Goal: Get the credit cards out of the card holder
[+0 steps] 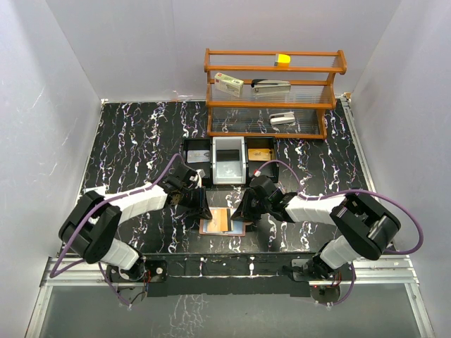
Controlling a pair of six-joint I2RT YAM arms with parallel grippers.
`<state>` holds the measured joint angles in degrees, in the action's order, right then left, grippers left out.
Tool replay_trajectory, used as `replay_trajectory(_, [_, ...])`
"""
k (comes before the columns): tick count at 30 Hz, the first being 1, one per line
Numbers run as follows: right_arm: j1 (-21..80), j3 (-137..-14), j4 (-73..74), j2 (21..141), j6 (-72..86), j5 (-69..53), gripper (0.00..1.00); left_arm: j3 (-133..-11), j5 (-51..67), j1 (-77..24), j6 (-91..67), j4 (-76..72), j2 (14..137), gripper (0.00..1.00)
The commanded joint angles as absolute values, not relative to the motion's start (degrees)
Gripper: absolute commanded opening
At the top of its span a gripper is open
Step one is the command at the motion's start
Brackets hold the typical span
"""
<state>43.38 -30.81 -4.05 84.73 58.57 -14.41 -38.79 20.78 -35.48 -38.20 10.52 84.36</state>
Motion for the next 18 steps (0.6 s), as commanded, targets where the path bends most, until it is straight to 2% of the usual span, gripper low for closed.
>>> replay_trajectory(1, [43.08,-30.82,-3.26,84.37,57.3,-14.2,0.0,-38.63,17.3,-35.61,-37.45,13.97,81.12,0.25])
replay_trajectory(4, [43.05,-31.22,-3.01,84.29,57.22,-13.89,0.01,-39.76,19.16,-35.68,-38.16,12.81,79.82,0.31])
replay_trajectory(9, [43.0,-31.15,-3.11,83.85,57.46,-13.88,0.02,-40.51,25.37,-35.92,-39.45,8.03,79.69,0.34])
replay_trajectory(18, [42.82,-31.2,-3.79,84.85,56.72,-15.11,0.05,-39.26,28.96,-37.29,-39.93,5.72,84.48,0.25])
